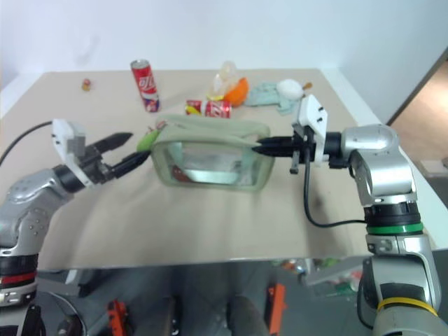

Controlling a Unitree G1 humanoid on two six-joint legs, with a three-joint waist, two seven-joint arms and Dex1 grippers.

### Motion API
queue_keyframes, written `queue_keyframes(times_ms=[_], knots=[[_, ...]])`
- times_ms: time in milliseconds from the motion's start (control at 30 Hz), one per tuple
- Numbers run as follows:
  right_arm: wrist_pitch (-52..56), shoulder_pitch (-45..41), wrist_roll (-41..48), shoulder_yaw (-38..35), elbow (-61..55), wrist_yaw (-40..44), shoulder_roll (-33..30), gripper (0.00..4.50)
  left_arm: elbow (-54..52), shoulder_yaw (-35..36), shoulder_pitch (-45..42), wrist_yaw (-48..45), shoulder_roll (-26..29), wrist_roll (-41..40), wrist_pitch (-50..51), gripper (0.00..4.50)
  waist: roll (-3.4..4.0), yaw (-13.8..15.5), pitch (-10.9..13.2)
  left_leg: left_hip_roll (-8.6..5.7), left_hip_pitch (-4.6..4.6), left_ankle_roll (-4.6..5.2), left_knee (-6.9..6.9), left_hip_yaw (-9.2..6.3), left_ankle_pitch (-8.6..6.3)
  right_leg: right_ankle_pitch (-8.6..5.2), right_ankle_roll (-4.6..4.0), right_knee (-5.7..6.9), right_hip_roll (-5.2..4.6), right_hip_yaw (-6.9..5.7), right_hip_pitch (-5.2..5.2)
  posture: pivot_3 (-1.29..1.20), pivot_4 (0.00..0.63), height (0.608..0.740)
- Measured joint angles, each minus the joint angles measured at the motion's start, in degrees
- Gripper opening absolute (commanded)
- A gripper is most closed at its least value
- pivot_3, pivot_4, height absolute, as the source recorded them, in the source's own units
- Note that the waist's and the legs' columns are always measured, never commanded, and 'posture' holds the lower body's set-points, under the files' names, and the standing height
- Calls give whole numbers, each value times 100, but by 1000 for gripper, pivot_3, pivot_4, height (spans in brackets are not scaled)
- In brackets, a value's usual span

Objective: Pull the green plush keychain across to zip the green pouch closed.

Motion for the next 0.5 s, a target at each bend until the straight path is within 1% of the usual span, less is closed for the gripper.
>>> queue_keyframes(times_ms=[33,67,167,267,300,500], knots=[[-11,0,0,0,0,-2,0,0,37,-16,-16,-24,-18,30,-13,2365,0,-1,0,0,0,0,0,0,0,0,0,0,0,0,0,0,150,740],[-26,0,0,0,0,-6,0,0,82,-18,-36,-54,-25,48,-26,2148,0,-2,0,0,0,0,-1,0,0,0,0,0,0,0,-1,0,150,740],[-51,3,0,0,0,-14,0,0,181,-17,-90,-110,-25,73,-43,1044,0,-2,0,0,0,0,0,-1,0,0,0,0,0,-1,0,0,150,740],[-77,5,-1,0,0,-18,0,0,257,-3,-160,-118,-30,92,-74,111,0,-2,0,0,0,0,1,-1,0,0,1,0,0,-1,1,0,150,740],[-102,5,-6,1,0,-17,0,0,287,27,-219,-114,-37,86,-89,22,0,-2,0,0,0,0,1,-2,0,0,1,0,0,-2,1,0,150,740],[-147,4,-19,1,13,5,-1,0,233,87,-542,-172,1,8,-53,22,0,-4,0,-1,-1,0,1,-2,0,0,2,0,0,-2,0,0,150,740]])
